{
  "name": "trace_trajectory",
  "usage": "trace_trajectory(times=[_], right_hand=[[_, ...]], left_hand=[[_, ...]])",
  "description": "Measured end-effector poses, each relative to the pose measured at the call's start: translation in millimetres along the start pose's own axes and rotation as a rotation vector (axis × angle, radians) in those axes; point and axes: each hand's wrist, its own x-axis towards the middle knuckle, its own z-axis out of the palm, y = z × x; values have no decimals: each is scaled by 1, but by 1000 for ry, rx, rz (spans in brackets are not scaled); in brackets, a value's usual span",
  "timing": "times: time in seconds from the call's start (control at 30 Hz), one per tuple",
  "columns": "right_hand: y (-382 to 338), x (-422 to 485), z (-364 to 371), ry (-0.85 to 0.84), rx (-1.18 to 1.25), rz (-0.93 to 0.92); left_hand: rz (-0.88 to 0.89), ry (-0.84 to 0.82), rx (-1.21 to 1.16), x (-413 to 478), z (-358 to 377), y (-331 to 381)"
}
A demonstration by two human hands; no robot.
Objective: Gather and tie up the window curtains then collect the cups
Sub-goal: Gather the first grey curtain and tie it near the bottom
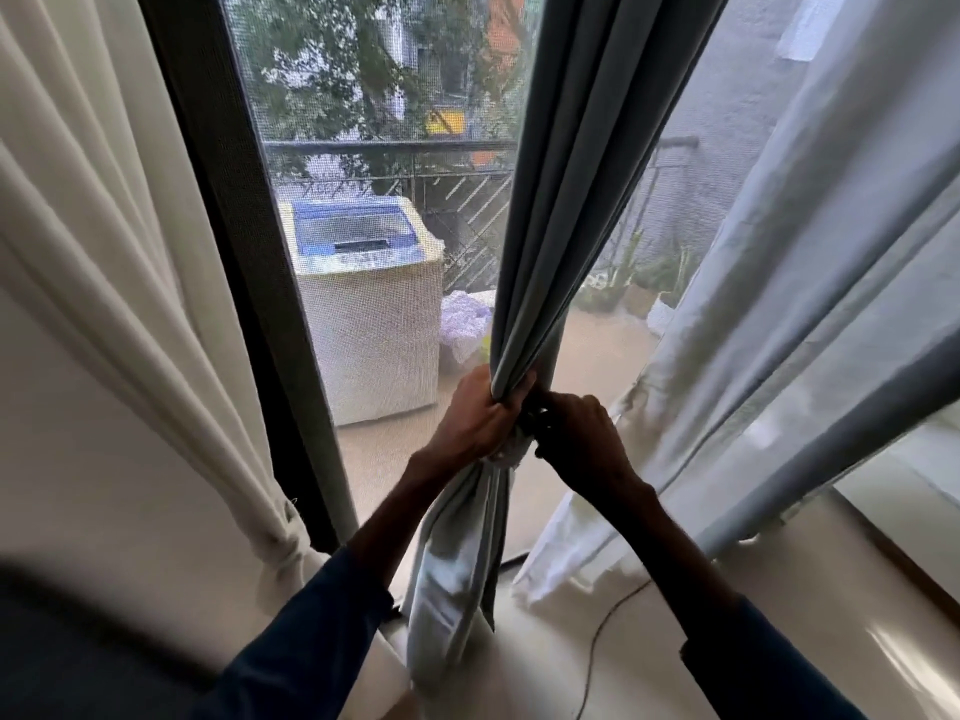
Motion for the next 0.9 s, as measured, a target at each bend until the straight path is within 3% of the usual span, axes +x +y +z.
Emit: trace_trajectory(times=[0.1, 0.2, 0.37, 0.57, 0.7, 0.8, 0.9], right_hand=[[-8, -6, -1, 218, 55, 98], [-6, -11, -2, 269, 4, 27], [6, -16, 7, -35, 55, -61], [7, -2, -24, -513, 271, 108], [-4, -7, -20, -638, 346, 73], [5, -8, -10, -605, 396, 192], [20, -18, 5, -289, 239, 147]], left_hand=[[-14, -9, -36, 0, -1, -2], [-2, 9, -37, -2, 0, -3], [-3, 53, 5, -2, 6, -6], [-67, 54, 11, -3, 17, -10], [-128, 76, 94, 0, 21, -9], [-106, -14, 131, -1, 19, -17], [-145, -109, 135, -5, 11, -31]])
